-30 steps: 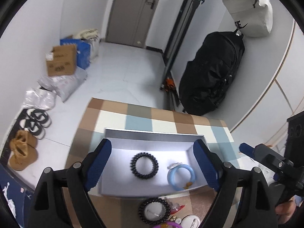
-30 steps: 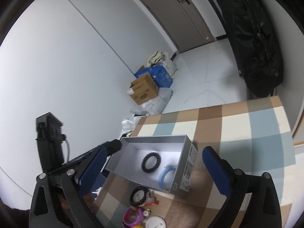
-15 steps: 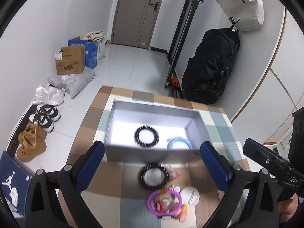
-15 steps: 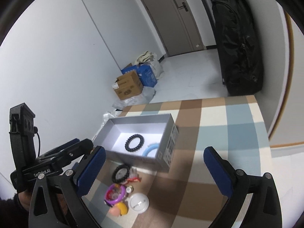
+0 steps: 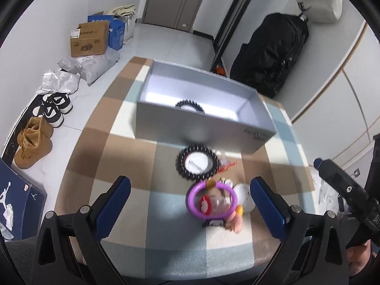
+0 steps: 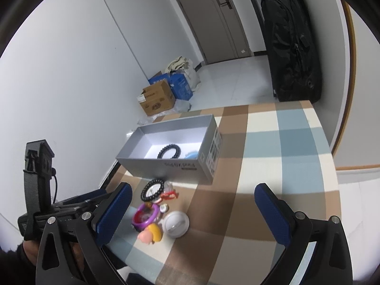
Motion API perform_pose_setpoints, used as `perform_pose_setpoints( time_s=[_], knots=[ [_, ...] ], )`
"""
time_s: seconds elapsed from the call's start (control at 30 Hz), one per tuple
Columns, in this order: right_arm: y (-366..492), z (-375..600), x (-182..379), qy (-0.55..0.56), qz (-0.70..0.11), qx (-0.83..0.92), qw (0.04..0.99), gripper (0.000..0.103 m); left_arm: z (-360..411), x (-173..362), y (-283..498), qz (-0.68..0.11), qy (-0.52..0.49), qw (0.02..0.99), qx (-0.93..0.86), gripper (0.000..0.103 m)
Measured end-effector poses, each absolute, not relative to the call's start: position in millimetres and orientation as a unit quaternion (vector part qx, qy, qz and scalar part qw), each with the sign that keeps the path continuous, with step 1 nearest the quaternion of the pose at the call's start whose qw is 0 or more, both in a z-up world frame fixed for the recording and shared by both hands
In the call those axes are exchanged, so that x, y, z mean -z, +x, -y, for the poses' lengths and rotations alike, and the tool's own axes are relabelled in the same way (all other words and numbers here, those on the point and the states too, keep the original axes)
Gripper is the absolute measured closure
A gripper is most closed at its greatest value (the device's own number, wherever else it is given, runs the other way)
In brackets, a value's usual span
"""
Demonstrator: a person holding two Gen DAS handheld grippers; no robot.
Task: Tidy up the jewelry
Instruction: 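Withdraw both open tools from the grey box, then grasp the purple ring with the left tool and lift it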
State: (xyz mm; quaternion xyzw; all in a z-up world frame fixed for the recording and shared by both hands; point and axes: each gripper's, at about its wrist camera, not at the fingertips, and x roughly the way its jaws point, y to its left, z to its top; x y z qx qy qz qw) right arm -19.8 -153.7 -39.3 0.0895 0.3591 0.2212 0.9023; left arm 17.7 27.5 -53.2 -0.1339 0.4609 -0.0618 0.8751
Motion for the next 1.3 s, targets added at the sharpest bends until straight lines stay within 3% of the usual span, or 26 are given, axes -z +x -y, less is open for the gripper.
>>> perform_pose_setpoints(
  time_s=[0.67,0.93,1.17,1.3],
  knots=[
    [-32.9,147.6,50.3,0.075,-0.377,-0.225,0.895,0.000,-12.5,75.2,22.2,-0.501,-0.115,0.854,0.083,0.006],
    [-35.6,147.7,48.6,0.074,-0.379,-0.228,0.894,0.000,-11.0,74.5,21.8,-0.500,-0.093,0.858,0.069,0.022],
    [-36.0,143.9,48.9,0.068,-0.380,-0.229,0.893,0.000,-10.3,72.4,22.7,-0.500,-0.107,0.853,0.099,0.052],
    [-35.0,145.0,50.1,0.069,-0.382,-0.226,0.894,0.000,-10.4,71.7,23.2,-0.502,-0.110,0.852,0.104,0.054]
  ],
)
